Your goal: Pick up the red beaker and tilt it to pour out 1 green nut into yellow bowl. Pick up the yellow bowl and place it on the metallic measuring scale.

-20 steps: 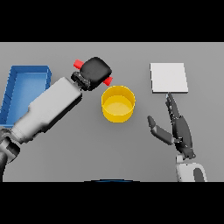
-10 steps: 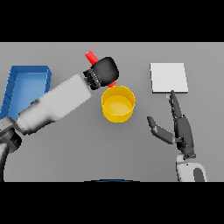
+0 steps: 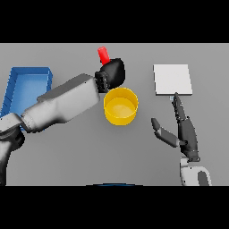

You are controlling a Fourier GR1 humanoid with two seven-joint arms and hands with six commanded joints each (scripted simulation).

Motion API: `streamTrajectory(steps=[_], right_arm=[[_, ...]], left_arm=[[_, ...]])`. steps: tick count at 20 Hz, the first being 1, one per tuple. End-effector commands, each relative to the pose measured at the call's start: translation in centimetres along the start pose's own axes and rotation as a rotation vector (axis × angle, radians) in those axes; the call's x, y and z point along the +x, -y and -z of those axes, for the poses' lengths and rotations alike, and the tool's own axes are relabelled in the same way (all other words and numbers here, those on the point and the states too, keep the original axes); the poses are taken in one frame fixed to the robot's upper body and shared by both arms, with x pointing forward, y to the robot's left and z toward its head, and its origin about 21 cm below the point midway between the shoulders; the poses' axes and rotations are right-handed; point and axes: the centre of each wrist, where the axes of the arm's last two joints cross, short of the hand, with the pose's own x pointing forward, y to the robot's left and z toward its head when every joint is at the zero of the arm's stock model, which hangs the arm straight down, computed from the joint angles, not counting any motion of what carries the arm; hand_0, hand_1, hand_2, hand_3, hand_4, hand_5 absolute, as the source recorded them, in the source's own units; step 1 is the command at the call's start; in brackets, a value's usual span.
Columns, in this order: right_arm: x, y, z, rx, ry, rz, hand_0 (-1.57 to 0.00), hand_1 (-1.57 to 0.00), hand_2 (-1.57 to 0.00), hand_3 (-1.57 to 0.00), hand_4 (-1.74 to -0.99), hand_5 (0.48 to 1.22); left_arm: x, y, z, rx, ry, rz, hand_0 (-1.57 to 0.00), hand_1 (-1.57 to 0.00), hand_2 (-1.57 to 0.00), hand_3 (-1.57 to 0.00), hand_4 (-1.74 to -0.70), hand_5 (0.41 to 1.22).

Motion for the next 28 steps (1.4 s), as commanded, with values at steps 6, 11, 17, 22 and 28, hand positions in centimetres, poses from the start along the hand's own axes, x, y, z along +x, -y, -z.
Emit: streamTrajectory(steps=[6,11,17,22,28], right_arm=[[0.1,0.1,-0.2,-0.006,0.005,-0.006,0.00,0.00,0.00,0.00,-1.137,0.568],[0.1,-0.4,0.1,0.001,0.019,-0.008,0.00,0.00,0.00,0.00,-1.131,0.553],[0.1,-0.1,0.5,0.044,0.027,0.003,0.00,0.00,0.00,0.00,-1.104,0.576],[0.2,-0.4,0.9,0.051,0.045,0.002,0.00,0.00,0.00,0.00,-1.118,0.595],[0.2,-0.2,1.0,0.074,0.040,-0.030,0.00,0.00,0.00,0.00,-1.142,0.628]], left_arm=[[-3.6,-4.0,-0.9,0.010,-0.033,0.206,-1.57,-1.57,-1.57,-1.57,-1.73,1.221],[-12.3,-5.5,-4.4,0.044,-0.231,0.150,-1.57,-1.57,-1.57,-1.57,-1.72,1.221],[-22.3,-1.7,-11.1,0.073,-0.575,-0.506,-1.57,-1.57,-1.57,-1.51,-1.73,1.221],[-24.7,9.1,-16.5,0.215,-0.742,-1.194,-1.57,-1.57,-1.57,-1.54,-1.74,1.221],[-18.3,20.0,-16.5,0.205,-1.047,-1.587,-1.57,-1.57,-1.57,-1.56,-1.74,1.221]])
